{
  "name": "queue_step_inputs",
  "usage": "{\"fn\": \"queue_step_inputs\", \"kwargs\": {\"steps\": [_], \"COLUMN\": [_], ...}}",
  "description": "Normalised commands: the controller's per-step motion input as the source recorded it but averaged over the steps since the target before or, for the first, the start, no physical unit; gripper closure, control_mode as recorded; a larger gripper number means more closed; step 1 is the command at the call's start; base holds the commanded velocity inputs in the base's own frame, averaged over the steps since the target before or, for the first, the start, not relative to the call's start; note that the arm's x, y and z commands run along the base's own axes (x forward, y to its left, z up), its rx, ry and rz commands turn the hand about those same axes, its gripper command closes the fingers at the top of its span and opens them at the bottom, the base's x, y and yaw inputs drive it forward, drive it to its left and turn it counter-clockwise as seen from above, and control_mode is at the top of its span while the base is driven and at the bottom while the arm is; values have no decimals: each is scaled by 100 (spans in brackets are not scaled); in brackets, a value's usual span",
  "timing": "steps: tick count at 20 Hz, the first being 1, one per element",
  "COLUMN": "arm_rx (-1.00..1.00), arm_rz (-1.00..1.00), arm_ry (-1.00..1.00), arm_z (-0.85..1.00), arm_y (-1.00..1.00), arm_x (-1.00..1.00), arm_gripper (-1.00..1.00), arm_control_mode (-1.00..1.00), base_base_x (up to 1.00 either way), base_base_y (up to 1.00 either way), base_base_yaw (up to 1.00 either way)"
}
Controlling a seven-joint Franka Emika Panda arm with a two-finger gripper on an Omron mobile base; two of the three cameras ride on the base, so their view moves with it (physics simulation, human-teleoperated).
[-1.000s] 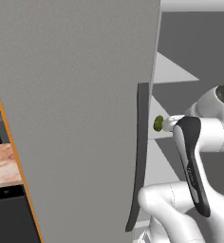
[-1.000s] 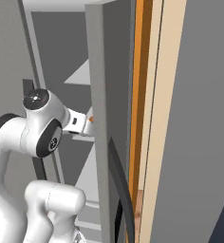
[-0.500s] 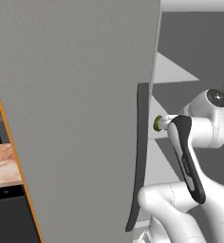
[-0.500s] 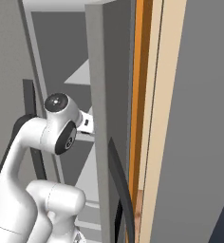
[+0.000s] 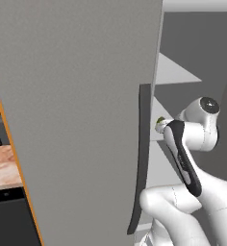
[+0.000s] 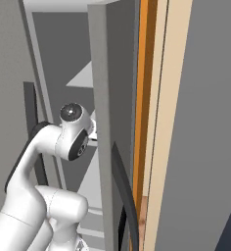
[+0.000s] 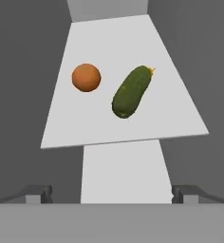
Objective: Take the garlic, cucumber, and tangerine from the freezer and place them in the bowl on the counter.
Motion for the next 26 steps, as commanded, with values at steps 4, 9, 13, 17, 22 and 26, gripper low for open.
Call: {"fn": "queue_step_inputs", "kwargs": {"steps": [4, 9, 13, 17, 22, 26], "arm_rx": [0, 0, 0, 0, 0, 0], "arm_rz": [0, 0, -1, -1, 0, 0], "arm_ry": [0, 0, 0, 0, 0, 0], "arm_z": [-23, -18, -10, -3, -11, -25], "arm_y": [0, -6, -16, -7, -5, -5], "arm_x": [47, 38, 38, 44, 40, 35], "arm_gripper": [-100, -100, -100, -100, -100, -100], "arm_control_mode": [-100, -100, -100, -100, -100, -100], "base_base_x": [0, 0, 0, 0, 0, 0], "base_base_y": [0, 0, 0, 0, 0, 0], "base_base_yaw": [0, 0, 0, 0, 0, 0]}}
